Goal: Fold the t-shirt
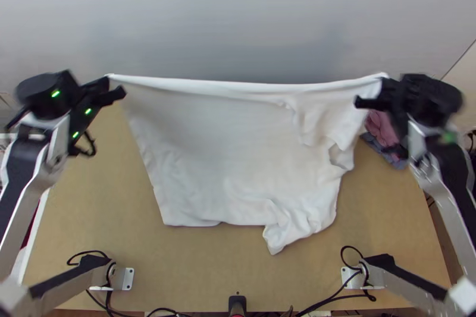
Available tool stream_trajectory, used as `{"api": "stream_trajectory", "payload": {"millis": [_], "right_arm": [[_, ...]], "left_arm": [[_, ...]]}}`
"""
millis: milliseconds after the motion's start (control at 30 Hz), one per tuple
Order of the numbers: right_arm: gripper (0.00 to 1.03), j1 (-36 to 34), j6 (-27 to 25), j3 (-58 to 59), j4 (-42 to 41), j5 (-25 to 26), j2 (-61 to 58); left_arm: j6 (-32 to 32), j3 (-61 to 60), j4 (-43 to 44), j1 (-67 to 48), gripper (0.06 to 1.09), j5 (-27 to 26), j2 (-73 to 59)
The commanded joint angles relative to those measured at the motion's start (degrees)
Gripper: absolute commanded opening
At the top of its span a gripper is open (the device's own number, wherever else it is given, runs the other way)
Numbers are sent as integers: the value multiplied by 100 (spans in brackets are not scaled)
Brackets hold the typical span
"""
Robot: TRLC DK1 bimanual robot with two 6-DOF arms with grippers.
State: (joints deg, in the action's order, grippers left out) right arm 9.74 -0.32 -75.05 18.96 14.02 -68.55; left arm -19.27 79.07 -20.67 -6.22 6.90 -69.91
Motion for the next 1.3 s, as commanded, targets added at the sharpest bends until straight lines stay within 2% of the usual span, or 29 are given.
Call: {"api": "stream_trajectory", "payload": {"millis": [0, 367, 633, 1100, 1167, 1267], "right_arm": [[3, -112, 234, -291, -806, 4, -1731], [3, -183, 656, -1662, -912, 13, -3938], [3, -279, 884, -2656, -692, 127, -5133], [3, -306, 1535, -3376, -6, 92, -5906], [7, -315, 1658, -3526, 125, 74, -6012], [19, -288, 1869, -3877, 609, 74, -6205]], "left_arm": [[72, 135, 994, 191, 10, 49, -1534], [380, 645, 2128, 253, 10, 181, -3442], [389, 1629, 2137, 402, 10, 181, -4646], [389, 2333, 2137, 209, 10, 189, -5859], [397, 2517, 2084, 209, 10, 198, -6017], [397, 2666, 2031, 209, 10, 207, -6175]]}}
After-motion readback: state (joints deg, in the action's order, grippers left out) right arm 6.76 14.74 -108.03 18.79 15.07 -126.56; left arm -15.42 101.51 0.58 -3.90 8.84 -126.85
